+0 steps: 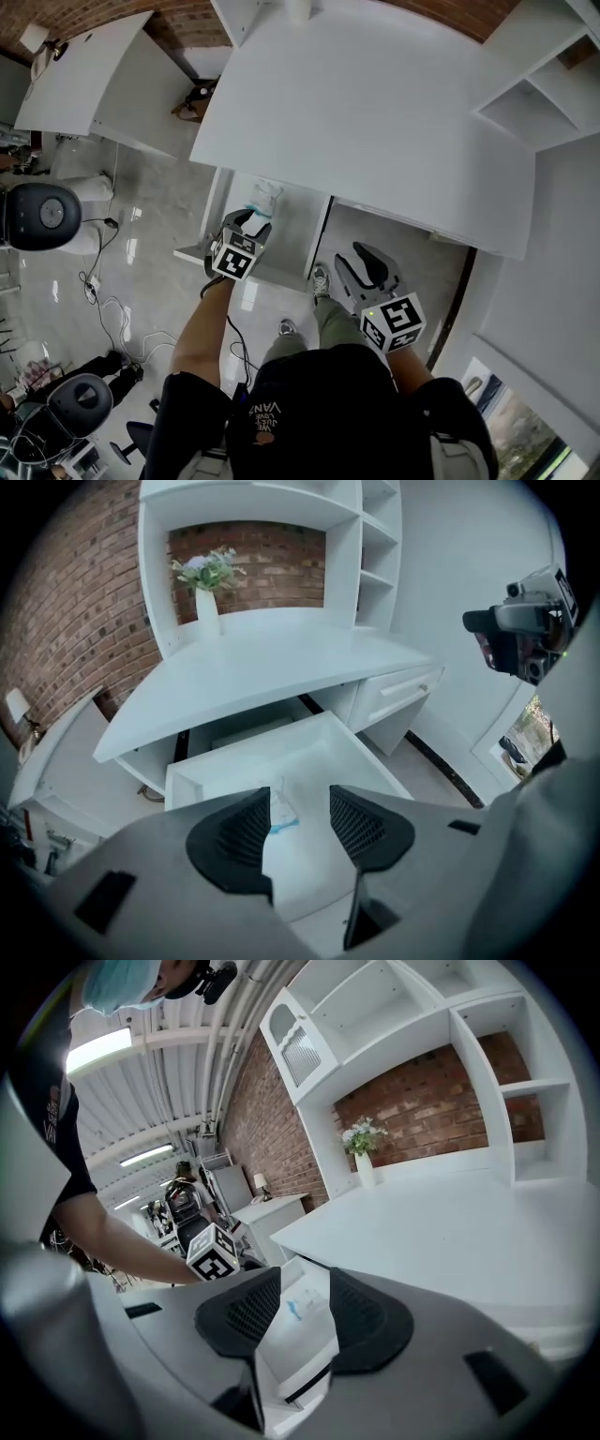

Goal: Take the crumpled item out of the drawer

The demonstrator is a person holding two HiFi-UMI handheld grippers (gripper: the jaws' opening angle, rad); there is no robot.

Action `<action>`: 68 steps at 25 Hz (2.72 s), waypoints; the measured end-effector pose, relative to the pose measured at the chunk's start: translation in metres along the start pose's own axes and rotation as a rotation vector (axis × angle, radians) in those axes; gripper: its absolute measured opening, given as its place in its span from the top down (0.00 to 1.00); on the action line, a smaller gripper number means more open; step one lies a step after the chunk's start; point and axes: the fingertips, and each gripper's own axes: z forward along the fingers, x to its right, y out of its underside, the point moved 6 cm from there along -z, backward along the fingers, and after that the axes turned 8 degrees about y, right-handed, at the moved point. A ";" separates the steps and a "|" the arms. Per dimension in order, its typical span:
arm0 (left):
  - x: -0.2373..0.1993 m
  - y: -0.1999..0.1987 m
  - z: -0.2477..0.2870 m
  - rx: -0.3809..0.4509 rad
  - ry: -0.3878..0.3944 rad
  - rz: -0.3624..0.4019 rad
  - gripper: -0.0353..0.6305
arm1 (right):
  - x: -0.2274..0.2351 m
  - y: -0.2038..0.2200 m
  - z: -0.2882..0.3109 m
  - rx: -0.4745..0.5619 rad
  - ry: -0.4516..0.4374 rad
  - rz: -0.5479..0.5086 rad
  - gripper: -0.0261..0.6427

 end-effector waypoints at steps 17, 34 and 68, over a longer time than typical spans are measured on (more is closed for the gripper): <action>-0.033 0.019 0.106 -0.343 0.056 0.092 0.67 | 0.045 0.020 0.020 -0.108 0.033 0.082 0.75; -0.046 0.042 0.140 -0.417 0.029 0.121 0.70 | 0.061 0.027 0.024 -0.127 0.080 0.087 0.75; 0.001 0.005 -0.061 -0.006 -0.171 0.205 0.94 | -0.043 0.014 -0.035 -0.024 0.041 -0.043 0.76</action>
